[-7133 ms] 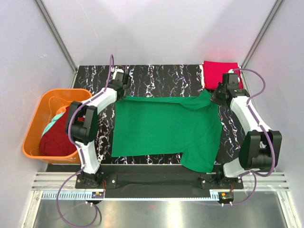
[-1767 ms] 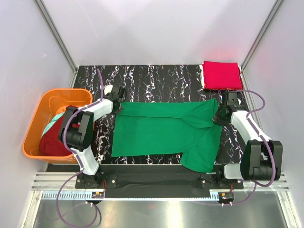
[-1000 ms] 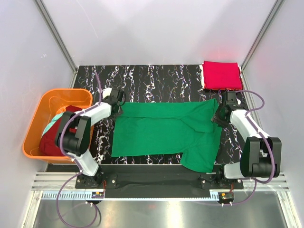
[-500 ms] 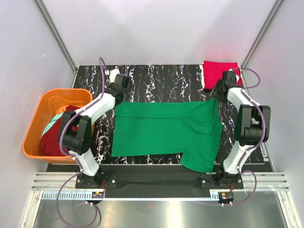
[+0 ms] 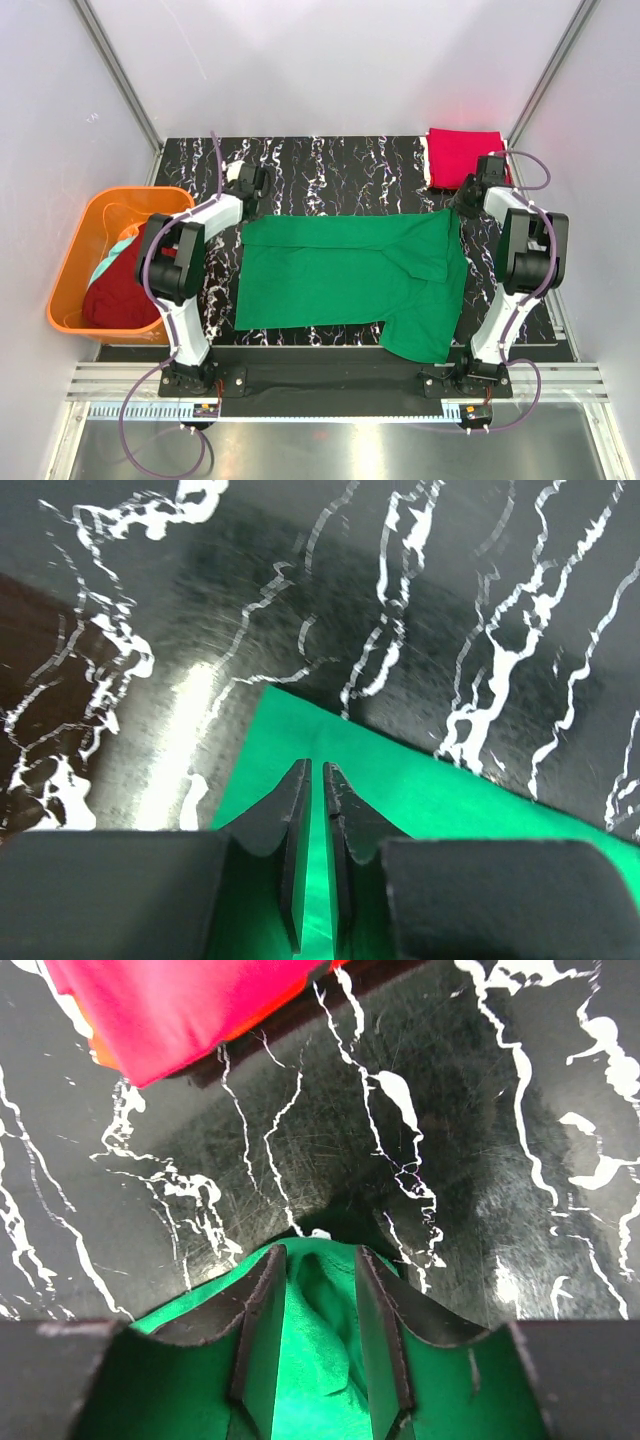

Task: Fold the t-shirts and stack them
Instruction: Fold the tshirt

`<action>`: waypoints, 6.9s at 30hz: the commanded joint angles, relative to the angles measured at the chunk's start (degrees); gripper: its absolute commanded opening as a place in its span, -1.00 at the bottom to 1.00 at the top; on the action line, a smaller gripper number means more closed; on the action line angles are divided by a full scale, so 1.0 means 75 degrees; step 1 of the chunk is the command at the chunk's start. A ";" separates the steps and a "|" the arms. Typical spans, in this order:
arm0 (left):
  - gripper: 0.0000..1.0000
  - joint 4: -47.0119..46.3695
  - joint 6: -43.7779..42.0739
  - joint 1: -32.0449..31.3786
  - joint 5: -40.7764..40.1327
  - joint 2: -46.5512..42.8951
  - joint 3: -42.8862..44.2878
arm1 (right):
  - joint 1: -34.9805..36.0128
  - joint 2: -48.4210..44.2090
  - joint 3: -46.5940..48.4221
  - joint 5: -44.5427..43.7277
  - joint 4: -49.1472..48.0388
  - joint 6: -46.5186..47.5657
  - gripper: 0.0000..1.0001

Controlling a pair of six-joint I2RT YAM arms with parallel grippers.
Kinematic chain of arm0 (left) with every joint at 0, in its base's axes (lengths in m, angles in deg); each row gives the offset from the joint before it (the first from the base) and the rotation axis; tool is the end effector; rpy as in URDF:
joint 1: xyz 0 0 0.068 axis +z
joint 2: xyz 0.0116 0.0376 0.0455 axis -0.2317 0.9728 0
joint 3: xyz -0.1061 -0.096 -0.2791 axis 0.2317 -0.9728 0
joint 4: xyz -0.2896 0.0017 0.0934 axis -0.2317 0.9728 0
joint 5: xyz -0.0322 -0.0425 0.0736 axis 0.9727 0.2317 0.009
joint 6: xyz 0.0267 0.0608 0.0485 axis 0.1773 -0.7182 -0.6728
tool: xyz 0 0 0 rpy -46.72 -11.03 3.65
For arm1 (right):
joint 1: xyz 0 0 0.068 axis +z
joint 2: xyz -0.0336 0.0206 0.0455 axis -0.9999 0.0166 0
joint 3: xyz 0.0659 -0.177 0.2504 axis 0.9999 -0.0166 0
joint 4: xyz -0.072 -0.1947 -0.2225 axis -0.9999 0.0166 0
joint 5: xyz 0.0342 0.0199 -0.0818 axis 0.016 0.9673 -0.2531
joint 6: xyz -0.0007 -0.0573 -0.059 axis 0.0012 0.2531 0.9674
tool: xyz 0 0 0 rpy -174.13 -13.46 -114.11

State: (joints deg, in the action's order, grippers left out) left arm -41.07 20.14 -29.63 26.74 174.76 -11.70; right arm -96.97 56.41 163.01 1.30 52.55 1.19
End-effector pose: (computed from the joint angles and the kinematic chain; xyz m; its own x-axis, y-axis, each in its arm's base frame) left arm 0.4579 -0.1067 0.1633 -0.6835 -0.3509 -0.6400 -0.3918 0.9162 -0.0840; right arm 0.4883 -0.0666 0.1619 -0.6677 0.4595 -0.5857 0.3949 0.8856 0.2447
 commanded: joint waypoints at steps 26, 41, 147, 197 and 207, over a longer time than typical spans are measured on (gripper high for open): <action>-0.72 0.0023 0.0377 0.0488 0.0394 0.0225 -0.0147 | -0.0022 0.0016 0.0303 0.0811 -0.0038 -0.0558 0.01; -0.76 0.0539 0.0330 0.0558 0.0113 0.0518 0.0287 | -0.0303 0.0367 0.0702 -0.1017 0.0934 -0.1554 -1.00; -0.23 0.0164 0.0248 -0.1914 0.0815 -0.3748 -0.1811 | 0.2592 -0.2306 -0.1911 0.1666 0.0607 -0.0501 0.06; -0.20 0.0234 0.0178 -0.1961 0.0722 -0.3877 -0.2010 | 0.2697 -0.3299 -0.3807 0.2893 0.0468 -0.4818 -0.82; -0.24 0.0025 -0.0208 -0.2089 0.1190 -0.3432 -0.1787 | 0.3132 -0.5774 -0.3839 0.0205 0.1185 -0.3422 0.43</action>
State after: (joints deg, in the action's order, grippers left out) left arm -37.09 20.64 -44.23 32.82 147.94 -26.67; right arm -71.93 18.27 124.56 17.05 56.49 -34.31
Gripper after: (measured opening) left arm 0.388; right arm 0.693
